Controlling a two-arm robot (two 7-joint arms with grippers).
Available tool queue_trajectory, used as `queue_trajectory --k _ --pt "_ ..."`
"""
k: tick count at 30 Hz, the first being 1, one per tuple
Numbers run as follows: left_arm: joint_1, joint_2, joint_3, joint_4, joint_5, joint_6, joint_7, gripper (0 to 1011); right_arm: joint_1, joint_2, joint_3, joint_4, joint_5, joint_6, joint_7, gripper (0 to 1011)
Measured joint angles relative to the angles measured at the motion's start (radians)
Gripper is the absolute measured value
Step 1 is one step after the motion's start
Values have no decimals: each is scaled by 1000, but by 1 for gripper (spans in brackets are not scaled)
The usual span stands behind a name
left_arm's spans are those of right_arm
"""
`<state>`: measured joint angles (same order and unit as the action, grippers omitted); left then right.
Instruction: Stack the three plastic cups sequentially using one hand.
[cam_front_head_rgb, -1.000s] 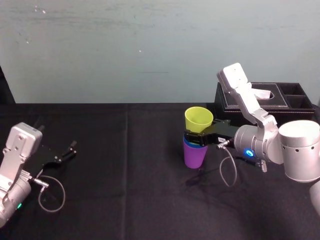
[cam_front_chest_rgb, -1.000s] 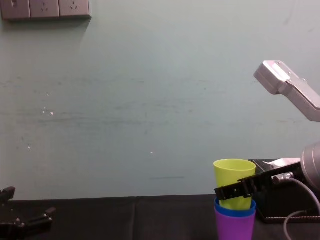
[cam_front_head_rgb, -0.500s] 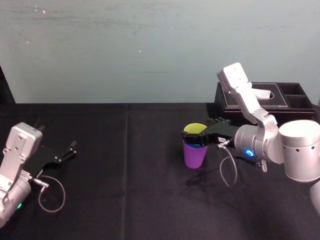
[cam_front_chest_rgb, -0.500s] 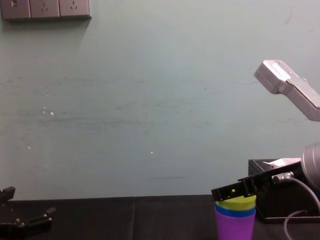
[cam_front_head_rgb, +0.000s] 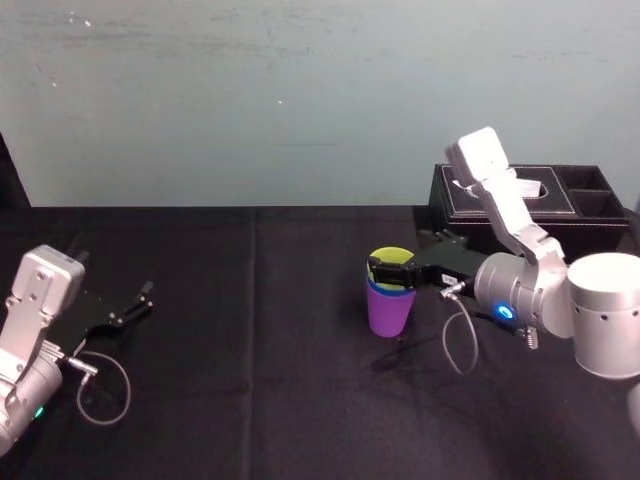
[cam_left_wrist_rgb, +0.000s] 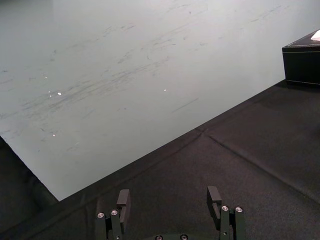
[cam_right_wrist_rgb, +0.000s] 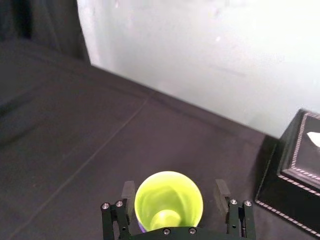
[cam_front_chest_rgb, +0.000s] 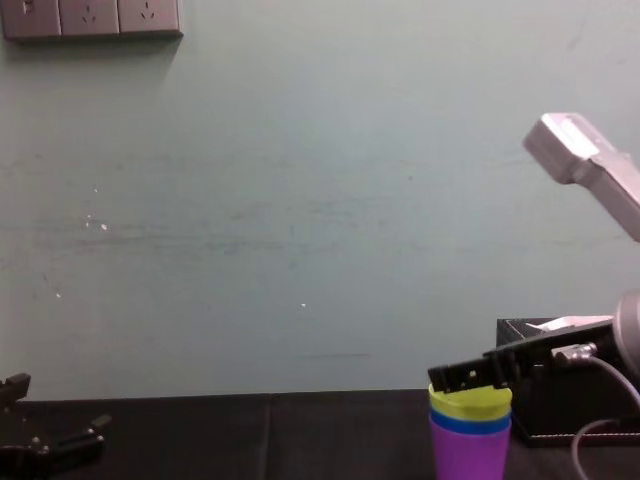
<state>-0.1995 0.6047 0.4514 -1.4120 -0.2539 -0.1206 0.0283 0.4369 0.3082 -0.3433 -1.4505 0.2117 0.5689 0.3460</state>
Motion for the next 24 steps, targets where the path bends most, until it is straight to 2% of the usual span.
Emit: queue_trajectory --k 6,7,12,13,16,19,24 --pt "0 0 0 0 0 0 0 1000 -64 3 40 -39 7 -116 -33 1002" --pt "0 0 0 0 0 0 0 1000 -83 4 51 -50 8 -147 -42 1003" --pt "0 0 0 0 0 0 0 1000 -143 1 84 -80 6 -234 -86 1003" --pt "0 0 0 0 0 0 0 1000 -164 -2 94 -89 0 -263 -105 1003" --pt "0 0 0 0 0 0 0 1000 -196 -6 104 -100 -19 -307 -134 1003" --pt "0 0 0 0 0 0 0 1000 -252 -22 119 -111 -64 -377 -198 1003" --pt "0 0 0 0 0 0 0 1000 -307 -46 139 -107 -100 -430 -259 1003"
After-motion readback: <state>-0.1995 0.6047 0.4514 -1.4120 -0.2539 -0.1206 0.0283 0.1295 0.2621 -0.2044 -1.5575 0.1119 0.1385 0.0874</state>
